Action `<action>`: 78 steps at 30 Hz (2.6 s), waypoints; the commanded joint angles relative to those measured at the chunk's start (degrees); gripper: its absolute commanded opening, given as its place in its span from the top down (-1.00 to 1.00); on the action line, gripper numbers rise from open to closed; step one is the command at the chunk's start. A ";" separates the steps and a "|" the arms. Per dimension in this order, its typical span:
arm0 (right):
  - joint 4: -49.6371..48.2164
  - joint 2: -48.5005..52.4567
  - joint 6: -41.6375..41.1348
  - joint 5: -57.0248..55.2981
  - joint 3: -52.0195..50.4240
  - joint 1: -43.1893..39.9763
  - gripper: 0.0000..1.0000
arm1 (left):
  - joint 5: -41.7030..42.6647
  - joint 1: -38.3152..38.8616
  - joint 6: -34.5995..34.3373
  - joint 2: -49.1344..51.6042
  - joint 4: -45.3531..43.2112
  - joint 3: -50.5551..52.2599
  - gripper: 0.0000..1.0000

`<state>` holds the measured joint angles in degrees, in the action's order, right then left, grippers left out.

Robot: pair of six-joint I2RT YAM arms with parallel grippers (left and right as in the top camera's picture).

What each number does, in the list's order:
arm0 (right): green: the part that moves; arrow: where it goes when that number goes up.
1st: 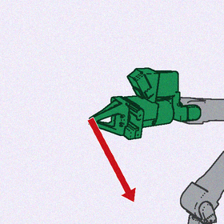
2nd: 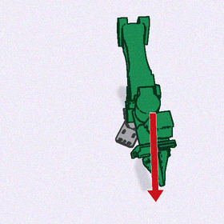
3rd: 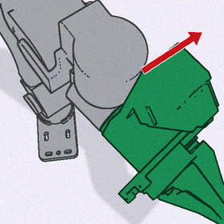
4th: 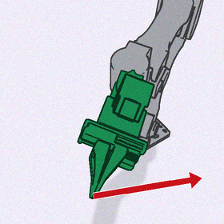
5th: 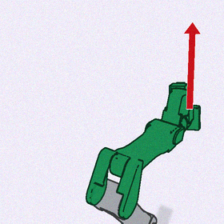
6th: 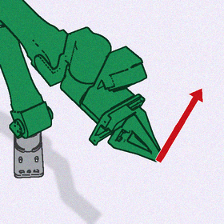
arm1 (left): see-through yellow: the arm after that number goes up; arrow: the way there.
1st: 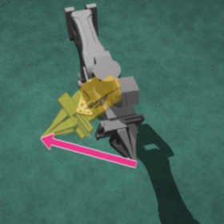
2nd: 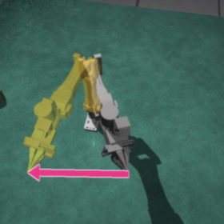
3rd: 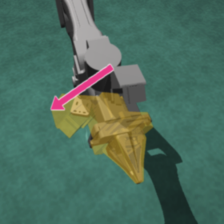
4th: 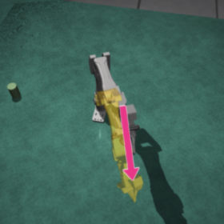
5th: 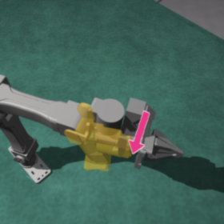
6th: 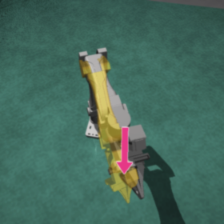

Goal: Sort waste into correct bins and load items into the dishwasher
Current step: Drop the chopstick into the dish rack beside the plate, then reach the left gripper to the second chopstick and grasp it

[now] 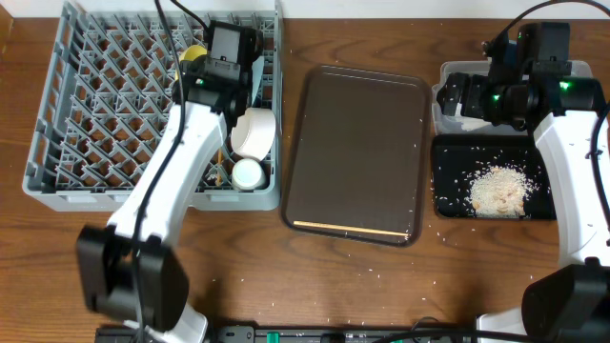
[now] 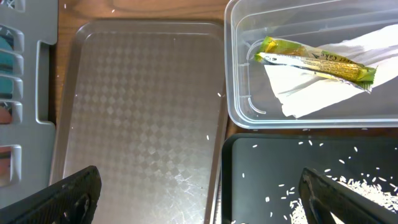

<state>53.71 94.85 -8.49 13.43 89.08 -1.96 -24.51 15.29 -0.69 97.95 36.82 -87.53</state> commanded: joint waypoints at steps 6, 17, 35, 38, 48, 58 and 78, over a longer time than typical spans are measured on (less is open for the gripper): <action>-0.11 -1.18 0.44 -0.11 -0.07 0.11 -0.99 | 18.73 9.38 -21.84 -10.29 16.28 -0.13 -0.43; -0.11 -1.18 0.44 -0.11 -0.07 0.11 -0.98 | 24.09 28.20 -5.68 1.77 19.10 3.76 -0.43; -0.11 -1.18 0.44 -0.11 -0.07 0.11 -0.98 | 33.03 33.07 33.48 18.71 20.06 3.80 -0.42; -0.11 -1.18 0.44 -0.11 -0.07 0.11 -0.98 | 32.83 33.00 33.51 18.93 19.45 3.85 -0.42; -0.11 -1.18 0.44 -0.11 -0.07 0.11 -0.99 | 30.99 33.00 35.21 19.08 14.62 4.81 -0.42; -0.11 -1.18 0.44 -0.11 -0.07 0.11 -0.98 | 30.97 33.00 35.21 19.98 13.27 4.83 -0.42; -0.11 -1.18 0.44 -0.11 -0.07 0.11 -0.99 | 31.15 33.03 35.60 22.40 2.01 10.29 0.36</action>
<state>53.69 94.85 -8.49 13.43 89.08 -1.96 7.18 48.42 34.57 118.32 39.59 -80.71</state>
